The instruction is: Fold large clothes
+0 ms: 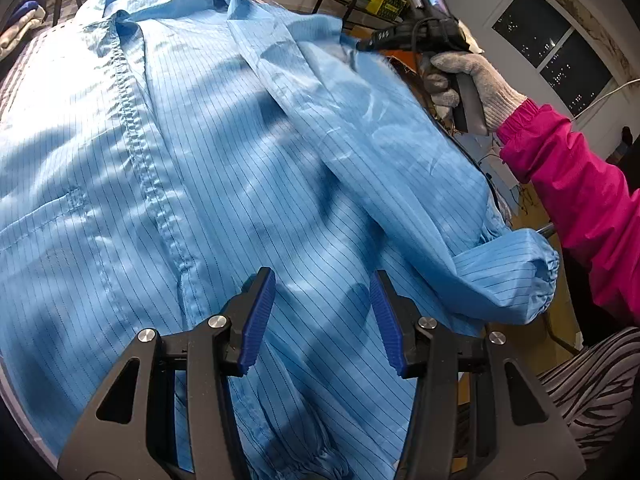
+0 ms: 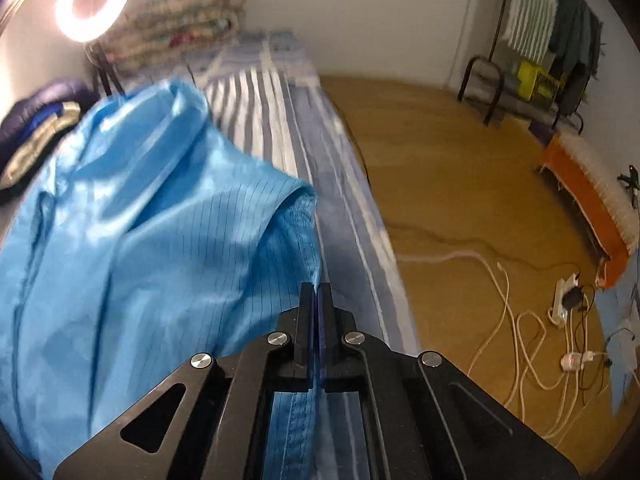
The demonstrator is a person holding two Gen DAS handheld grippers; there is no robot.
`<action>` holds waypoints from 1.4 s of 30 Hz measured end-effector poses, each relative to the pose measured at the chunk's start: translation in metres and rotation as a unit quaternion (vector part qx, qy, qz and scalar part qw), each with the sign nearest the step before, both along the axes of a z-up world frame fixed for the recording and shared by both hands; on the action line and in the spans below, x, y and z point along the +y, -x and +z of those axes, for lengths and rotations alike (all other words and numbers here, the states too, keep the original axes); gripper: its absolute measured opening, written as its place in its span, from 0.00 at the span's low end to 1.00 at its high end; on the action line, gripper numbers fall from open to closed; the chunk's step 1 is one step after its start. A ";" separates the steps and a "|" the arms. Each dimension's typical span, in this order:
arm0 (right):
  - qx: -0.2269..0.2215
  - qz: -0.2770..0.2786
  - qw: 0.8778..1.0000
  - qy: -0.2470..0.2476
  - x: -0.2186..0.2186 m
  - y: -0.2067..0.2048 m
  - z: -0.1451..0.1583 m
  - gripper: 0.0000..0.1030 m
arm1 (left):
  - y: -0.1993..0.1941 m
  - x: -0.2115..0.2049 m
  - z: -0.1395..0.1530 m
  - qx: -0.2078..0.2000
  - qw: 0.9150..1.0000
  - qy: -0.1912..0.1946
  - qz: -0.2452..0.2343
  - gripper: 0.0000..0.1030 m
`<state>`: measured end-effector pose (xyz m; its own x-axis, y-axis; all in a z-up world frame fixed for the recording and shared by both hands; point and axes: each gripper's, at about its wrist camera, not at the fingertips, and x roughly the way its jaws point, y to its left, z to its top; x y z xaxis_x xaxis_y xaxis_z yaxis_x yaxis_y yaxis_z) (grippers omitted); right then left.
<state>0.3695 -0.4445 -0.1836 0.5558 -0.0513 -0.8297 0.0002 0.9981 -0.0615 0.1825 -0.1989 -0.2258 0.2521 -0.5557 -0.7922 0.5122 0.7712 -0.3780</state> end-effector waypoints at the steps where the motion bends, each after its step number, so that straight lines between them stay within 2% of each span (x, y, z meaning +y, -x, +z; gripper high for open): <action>1: 0.011 0.012 1.000 0.005 0.003 0.000 -0.004 0.00 | -0.001 0.000 0.000 0.002 1.000 0.000 0.000 0.49; 3: 0.014 0.012 1.000 -0.005 0.004 0.004 -0.002 0.04 | -0.002 0.001 0.001 0.005 1.000 0.002 0.000 0.49; 4: 0.012 0.011 1.000 -0.015 0.002 0.008 0.002 0.10 | -0.003 0.001 0.003 0.008 1.000 0.002 0.000 0.49; 9: 0.001 0.018 0.997 -0.072 -0.005 0.044 0.030 0.11 | -0.003 0.010 0.015 0.003 1.000 0.007 0.006 0.49; 13: 0.007 0.035 0.992 -0.124 0.000 0.067 0.045 0.19 | -0.005 0.017 0.033 -0.009 1.000 0.014 0.015 0.49; 16: 0.020 0.044 0.981 -0.185 0.003 0.086 0.050 0.20 | -0.009 0.018 0.054 -0.029 0.999 0.021 0.020 0.49; 17: 0.023 0.046 0.980 -0.191 0.006 0.092 0.050 0.21 | -0.010 0.017 0.061 -0.034 0.999 0.025 0.018 0.49; 21: 0.049 0.063 0.977 -0.198 0.023 0.133 0.045 0.21 | -0.013 0.010 0.077 -0.038 0.998 0.041 0.008 0.49; 22: 0.060 0.064 0.975 -0.204 0.028 0.144 0.042 0.25 | -0.014 0.006 0.077 -0.026 0.998 0.050 0.006 0.49; 23: 0.068 0.065 0.973 -0.210 0.030 0.151 0.039 0.33 | -0.014 0.004 0.077 -0.020 0.998 0.056 0.006 0.49; 25: 0.085 0.064 0.969 -0.222 0.035 0.168 0.031 0.37 | -0.011 -0.001 0.077 -0.012 0.998 0.064 0.003 0.49; 31: 0.122 0.083 0.946 -0.290 0.050 0.204 0.012 0.37 | 0.001 -0.013 0.068 0.007 0.998 0.060 -0.003 0.49; 34: 0.122 0.091 0.938 -0.311 0.060 0.209 0.006 0.35 | 0.001 -0.016 0.059 0.019 0.998 0.056 0.001 0.49; 35: 0.120 0.090 0.938 -0.311 0.061 0.209 0.005 0.08 | 0.001 -0.016 0.055 0.026 0.998 0.054 0.004 0.49; 36: 0.121 0.089 0.941 -0.304 0.065 0.207 0.003 0.02 | 0.000 -0.016 0.052 0.031 0.998 0.052 0.008 0.49; 39: 0.121 0.078 0.961 -0.237 0.074 0.205 0.013 0.01 | 0.001 -0.015 0.048 0.035 0.998 0.045 0.012 0.49; 42: 0.078 0.087 0.977 -0.177 0.067 0.217 0.050 0.00 | 0.004 -0.018 0.049 0.029 0.999 0.040 0.005 0.49</action>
<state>0.1521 -0.3779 -0.1334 0.3965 0.3377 -0.8537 -0.1529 0.9412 0.3013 0.1789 -0.2170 -0.1769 0.2135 -0.6154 -0.7588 0.4803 0.7425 -0.4670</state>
